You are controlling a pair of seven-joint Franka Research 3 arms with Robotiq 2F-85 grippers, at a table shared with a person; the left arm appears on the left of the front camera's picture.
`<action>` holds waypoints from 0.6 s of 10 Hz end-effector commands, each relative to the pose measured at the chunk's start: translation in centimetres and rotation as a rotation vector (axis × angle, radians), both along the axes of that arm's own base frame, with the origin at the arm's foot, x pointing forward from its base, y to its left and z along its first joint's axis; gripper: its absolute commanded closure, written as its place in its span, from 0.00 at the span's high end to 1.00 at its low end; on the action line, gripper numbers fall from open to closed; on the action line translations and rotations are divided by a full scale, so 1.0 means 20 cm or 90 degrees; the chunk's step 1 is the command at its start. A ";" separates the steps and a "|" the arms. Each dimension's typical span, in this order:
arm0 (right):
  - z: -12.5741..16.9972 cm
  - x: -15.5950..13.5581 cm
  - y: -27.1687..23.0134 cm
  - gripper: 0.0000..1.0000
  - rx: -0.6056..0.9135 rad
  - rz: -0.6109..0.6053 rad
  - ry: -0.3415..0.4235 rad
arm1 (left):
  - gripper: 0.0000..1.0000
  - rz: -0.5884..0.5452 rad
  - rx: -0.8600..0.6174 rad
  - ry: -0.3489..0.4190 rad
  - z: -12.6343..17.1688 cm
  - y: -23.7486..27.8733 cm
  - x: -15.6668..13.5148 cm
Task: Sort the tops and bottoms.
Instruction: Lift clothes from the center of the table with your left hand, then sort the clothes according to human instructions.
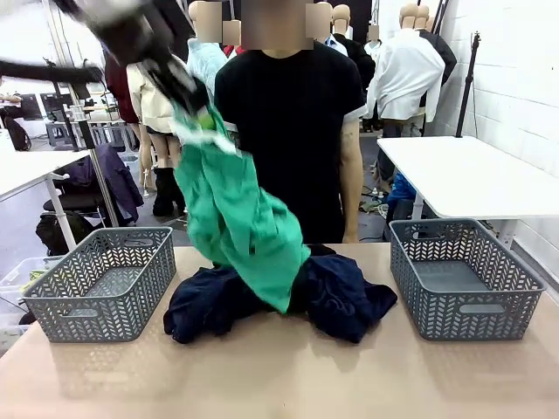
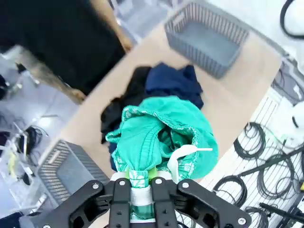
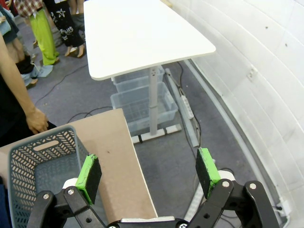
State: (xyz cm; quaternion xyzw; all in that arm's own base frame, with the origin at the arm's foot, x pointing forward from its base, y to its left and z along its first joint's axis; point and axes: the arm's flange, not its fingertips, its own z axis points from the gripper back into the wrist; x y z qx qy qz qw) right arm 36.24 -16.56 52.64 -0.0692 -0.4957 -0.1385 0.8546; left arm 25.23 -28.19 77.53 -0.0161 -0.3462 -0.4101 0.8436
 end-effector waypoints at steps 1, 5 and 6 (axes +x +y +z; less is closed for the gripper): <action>-0.01 0.00 0.00 1.00 0.011 -0.006 0.002 | 0.00 0.041 0.009 -0.059 0.24 -0.11 -0.07; -0.01 0.00 0.00 1.00 0.011 -0.006 0.002 | 0.00 0.052 0.010 -0.073 0.36 -0.10 -0.12; -0.01 0.00 0.00 1.00 0.011 -0.006 0.002 | 0.00 0.027 -0.004 -0.071 0.37 -0.12 -0.18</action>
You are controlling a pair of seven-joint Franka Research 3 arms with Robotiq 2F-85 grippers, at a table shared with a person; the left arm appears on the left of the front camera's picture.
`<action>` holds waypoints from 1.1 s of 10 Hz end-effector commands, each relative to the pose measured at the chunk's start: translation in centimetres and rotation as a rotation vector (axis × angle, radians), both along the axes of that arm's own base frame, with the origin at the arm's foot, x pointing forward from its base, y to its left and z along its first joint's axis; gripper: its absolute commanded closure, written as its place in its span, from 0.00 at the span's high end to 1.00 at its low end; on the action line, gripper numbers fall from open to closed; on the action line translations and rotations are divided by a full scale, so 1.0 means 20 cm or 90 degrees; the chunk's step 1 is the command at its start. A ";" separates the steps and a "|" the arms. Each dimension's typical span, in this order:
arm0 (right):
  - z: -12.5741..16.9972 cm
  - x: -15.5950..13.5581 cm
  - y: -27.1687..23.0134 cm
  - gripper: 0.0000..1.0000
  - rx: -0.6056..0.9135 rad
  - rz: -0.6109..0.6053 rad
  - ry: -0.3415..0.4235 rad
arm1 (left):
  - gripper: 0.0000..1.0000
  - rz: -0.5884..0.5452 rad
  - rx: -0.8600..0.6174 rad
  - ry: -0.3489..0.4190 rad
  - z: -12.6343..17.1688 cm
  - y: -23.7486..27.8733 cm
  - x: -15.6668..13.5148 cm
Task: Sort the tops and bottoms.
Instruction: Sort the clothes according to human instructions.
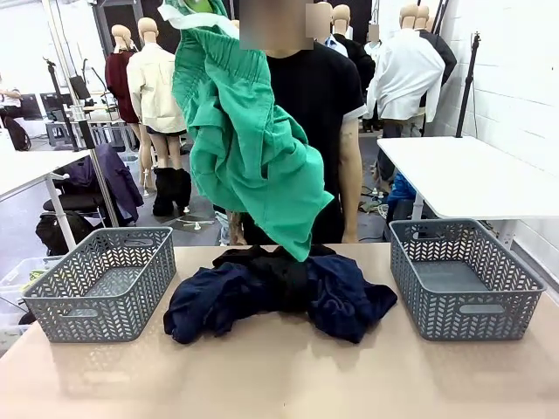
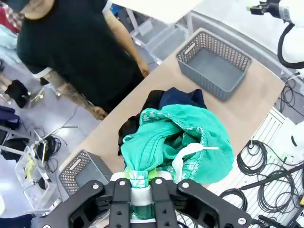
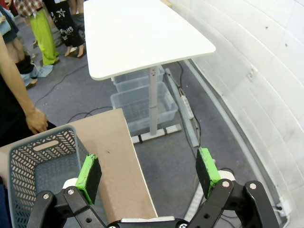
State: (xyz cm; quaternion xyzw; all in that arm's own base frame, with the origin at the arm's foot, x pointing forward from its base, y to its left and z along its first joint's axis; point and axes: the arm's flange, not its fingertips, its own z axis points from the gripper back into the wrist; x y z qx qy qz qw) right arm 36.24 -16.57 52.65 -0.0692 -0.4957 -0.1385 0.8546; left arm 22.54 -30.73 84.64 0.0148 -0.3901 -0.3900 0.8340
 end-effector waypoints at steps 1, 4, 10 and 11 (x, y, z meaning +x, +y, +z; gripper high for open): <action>-0.01 0.00 0.00 1.00 0.012 -0.006 0.002 | 0.00 -0.004 -0.005 -0.004 0.01 0.00 -0.04; -0.01 0.00 0.00 1.00 0.012 -0.006 0.002 | 0.00 -0.004 -0.005 -0.004 0.01 0.00 -0.04; -0.01 0.00 0.00 1.00 0.012 -0.006 0.002 | 0.00 -0.004 -0.005 -0.004 0.01 0.00 -0.04; -0.01 0.00 0.00 1.00 0.012 -0.006 0.002 | 0.00 -0.004 -0.005 -0.004 0.01 0.00 -0.04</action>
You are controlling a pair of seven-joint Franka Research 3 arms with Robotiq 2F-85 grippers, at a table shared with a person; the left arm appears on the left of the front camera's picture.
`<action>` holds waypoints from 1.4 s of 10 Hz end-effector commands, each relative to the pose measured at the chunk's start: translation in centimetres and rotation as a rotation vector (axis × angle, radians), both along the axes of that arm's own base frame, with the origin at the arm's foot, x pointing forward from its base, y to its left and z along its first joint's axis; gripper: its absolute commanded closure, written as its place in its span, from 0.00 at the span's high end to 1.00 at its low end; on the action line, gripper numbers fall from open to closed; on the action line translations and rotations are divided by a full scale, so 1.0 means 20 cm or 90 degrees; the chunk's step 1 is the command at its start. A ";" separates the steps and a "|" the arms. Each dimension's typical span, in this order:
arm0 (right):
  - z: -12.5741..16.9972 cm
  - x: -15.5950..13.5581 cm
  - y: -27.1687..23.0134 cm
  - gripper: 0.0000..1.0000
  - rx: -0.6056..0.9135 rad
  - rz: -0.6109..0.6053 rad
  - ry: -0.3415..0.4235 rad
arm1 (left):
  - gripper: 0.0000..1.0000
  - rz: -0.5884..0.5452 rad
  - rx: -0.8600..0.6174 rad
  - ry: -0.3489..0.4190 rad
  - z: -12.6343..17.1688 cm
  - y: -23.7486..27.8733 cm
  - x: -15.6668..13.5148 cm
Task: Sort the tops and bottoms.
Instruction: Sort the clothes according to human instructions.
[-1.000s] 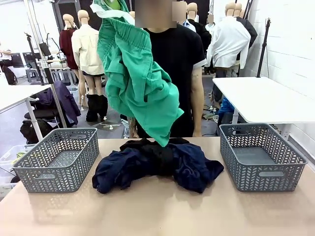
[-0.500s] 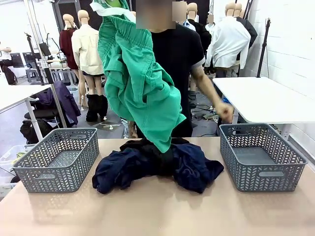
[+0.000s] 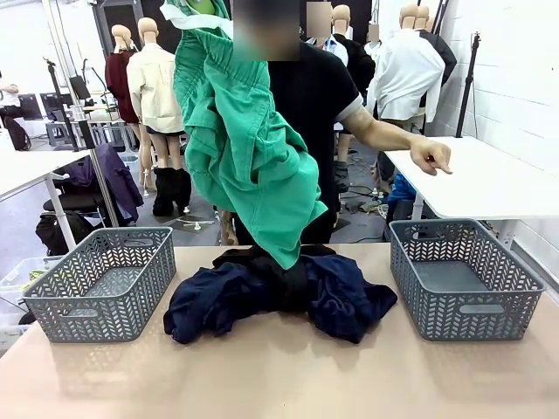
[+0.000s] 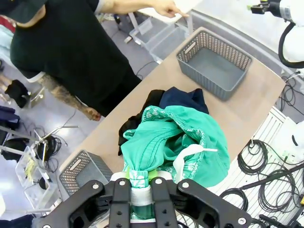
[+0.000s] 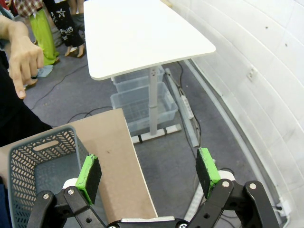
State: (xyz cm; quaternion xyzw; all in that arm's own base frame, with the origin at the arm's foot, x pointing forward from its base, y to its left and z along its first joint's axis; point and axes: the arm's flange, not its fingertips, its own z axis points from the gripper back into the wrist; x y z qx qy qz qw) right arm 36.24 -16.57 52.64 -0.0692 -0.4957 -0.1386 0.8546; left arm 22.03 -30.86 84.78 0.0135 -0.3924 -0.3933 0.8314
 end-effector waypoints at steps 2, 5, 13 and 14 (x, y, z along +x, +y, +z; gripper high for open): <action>-0.01 0.00 0.00 1.00 0.012 -0.006 0.002 | 0.00 0.001 -0.004 -0.001 0.01 0.01 -0.02; -0.01 0.00 0.00 1.00 0.012 -0.006 0.002 | 0.00 0.001 -0.004 -0.001 0.01 0.01 -0.02; -0.01 0.00 0.00 1.00 0.012 -0.006 0.002 | 0.00 -0.030 0.031 -0.004 0.09 -0.16 0.12; -0.01 0.00 0.00 1.00 0.012 -0.006 0.002 | 0.00 -0.053 0.049 -0.009 0.17 -0.35 0.27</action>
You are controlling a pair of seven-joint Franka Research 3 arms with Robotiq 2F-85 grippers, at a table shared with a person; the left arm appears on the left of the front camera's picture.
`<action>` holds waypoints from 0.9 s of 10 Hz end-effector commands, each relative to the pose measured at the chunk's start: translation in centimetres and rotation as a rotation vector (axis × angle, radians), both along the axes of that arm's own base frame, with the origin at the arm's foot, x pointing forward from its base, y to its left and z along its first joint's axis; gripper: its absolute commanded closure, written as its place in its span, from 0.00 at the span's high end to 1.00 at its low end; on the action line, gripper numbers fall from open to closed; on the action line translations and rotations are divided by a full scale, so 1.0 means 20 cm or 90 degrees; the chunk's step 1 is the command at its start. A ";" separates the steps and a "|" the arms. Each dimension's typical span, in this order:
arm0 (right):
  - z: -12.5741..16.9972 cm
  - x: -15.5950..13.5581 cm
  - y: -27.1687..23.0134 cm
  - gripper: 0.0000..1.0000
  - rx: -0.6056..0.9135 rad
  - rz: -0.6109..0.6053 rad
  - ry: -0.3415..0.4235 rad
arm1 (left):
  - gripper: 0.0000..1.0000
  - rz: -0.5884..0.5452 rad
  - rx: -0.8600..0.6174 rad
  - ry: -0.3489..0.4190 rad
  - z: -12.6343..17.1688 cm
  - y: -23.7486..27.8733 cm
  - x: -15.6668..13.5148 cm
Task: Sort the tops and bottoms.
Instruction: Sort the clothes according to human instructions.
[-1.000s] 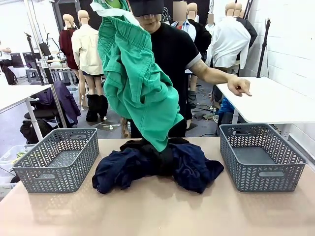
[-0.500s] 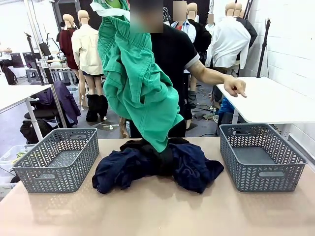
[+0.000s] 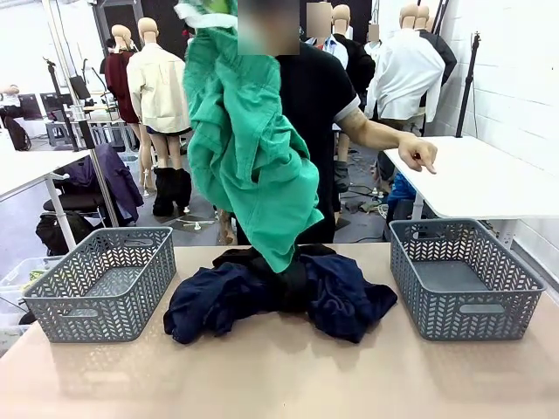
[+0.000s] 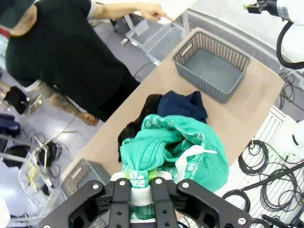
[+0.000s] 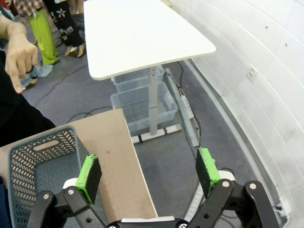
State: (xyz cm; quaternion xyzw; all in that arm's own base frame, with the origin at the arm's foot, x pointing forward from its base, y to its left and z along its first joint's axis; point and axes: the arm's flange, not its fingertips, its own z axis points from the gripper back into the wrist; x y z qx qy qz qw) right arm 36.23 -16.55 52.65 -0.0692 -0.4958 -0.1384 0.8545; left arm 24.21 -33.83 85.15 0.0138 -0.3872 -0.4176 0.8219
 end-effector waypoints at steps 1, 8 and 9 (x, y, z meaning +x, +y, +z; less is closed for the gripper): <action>-0.01 0.00 0.00 1.00 0.012 -0.006 0.002 | 0.00 -0.058 0.041 -0.013 0.20 -0.38 0.28; -0.01 0.00 0.00 1.00 0.012 -0.006 0.002 | 0.00 -0.190 -0.007 0.030 0.08 -1.35 0.91; -0.01 0.00 0.00 1.00 0.012 -0.006 0.002 | 0.00 -0.209 -0.015 0.050 -0.02 -1.44 0.98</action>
